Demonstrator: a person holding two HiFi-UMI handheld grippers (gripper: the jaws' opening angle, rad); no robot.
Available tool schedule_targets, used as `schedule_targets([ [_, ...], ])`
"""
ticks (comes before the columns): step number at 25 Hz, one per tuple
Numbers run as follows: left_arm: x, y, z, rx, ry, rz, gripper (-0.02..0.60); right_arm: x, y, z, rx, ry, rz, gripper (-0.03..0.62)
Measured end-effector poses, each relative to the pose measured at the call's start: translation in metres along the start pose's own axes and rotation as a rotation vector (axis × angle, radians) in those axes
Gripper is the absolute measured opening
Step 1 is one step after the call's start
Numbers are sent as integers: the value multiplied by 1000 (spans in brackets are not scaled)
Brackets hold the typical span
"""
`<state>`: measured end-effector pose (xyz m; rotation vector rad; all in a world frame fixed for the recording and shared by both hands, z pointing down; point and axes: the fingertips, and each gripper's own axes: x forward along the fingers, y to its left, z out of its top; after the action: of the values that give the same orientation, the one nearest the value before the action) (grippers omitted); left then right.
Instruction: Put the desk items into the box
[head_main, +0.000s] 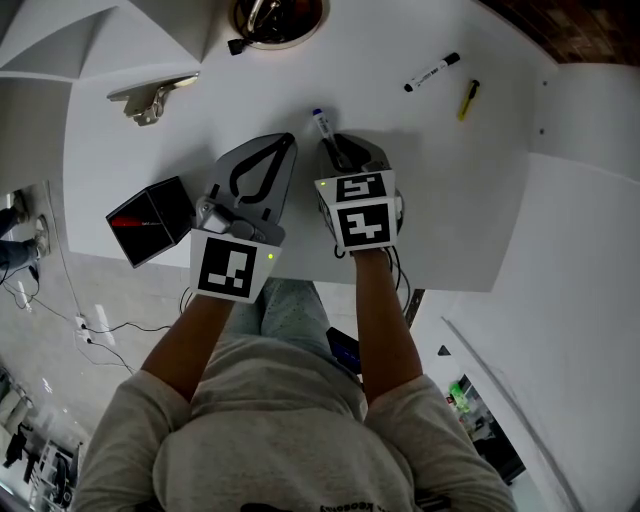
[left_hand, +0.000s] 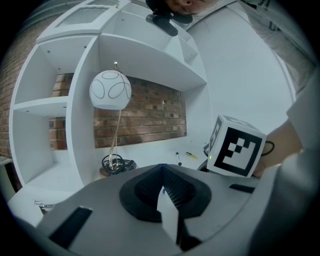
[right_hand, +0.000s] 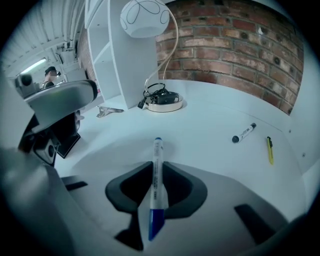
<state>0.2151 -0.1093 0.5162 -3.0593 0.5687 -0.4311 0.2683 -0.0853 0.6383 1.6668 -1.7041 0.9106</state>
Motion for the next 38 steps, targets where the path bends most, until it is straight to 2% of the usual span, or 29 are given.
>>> schedule_targets([
  [4,-4,0,2,-10,-1,-3,5,-2,1,1,18,15,9,77],
  [8,-8,-1,8,-23,-5,0,4,-13,2,12,39,-27,2,77],
  [15,-22,-1,26,-15,-18,17,5,-46,5,37,57,-151,-40,77],
  [20,-32,-2,44,19,-27,26,4,-75,4,54,65,-255,-92,77],
  [30,-50,-5,65,1,-39,24,4,-134,9,88,44,-505,-167,77],
  [38,-59,1,84,14,-65,36,4,-160,13,103,35,-636,-204,77],
])
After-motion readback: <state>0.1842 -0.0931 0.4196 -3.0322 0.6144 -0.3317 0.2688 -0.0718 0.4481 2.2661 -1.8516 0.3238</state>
